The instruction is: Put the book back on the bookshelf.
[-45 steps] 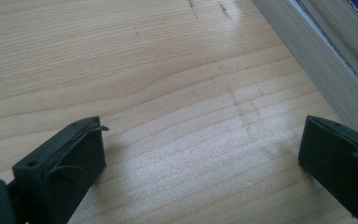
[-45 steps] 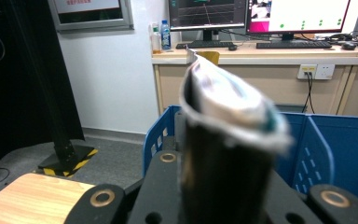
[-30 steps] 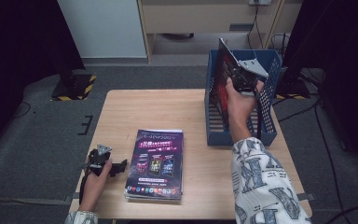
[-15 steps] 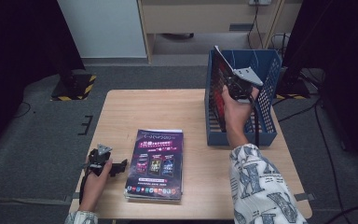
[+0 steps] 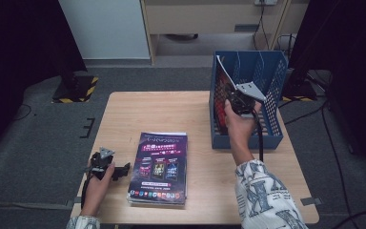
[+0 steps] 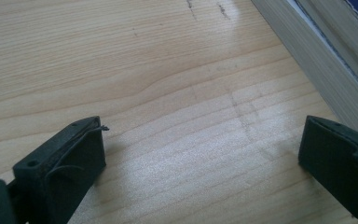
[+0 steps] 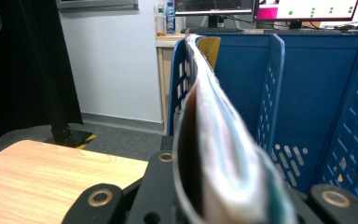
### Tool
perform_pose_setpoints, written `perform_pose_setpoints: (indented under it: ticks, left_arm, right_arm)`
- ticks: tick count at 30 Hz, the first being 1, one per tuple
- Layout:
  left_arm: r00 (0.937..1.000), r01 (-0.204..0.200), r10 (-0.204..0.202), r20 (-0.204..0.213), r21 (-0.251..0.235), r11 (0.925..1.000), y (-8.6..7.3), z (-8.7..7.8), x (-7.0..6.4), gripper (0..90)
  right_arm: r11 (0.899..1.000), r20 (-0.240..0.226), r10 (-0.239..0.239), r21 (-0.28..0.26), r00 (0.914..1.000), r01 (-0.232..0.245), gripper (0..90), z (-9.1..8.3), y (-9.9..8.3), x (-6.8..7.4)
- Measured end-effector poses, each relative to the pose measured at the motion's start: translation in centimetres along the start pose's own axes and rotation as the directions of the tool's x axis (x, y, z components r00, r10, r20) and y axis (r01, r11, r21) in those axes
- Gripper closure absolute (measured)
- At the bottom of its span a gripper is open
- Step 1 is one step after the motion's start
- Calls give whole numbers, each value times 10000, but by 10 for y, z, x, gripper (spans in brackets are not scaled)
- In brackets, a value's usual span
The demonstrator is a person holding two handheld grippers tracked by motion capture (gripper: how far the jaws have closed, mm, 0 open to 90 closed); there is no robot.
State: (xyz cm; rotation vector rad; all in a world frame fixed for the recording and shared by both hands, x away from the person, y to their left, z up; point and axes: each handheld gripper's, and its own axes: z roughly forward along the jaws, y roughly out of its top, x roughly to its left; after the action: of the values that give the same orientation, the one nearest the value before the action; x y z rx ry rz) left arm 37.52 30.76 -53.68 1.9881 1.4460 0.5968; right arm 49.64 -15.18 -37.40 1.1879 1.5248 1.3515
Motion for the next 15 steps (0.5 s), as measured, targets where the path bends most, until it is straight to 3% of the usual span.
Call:
perform_pose_setpoints:
  ticks: [10,15]
  left_arm:
    - [10000,-1,1,4,-5,10000,0,0,0,0]
    - [10000,-5,5,8,-11,10000,0,0,0,0]
  right_arm:
    - [9997,-252,252,77,9994,-250,826,-3,-2,-2]
    - [9994,-439,307,153,9986,-300,762,0,0,3]
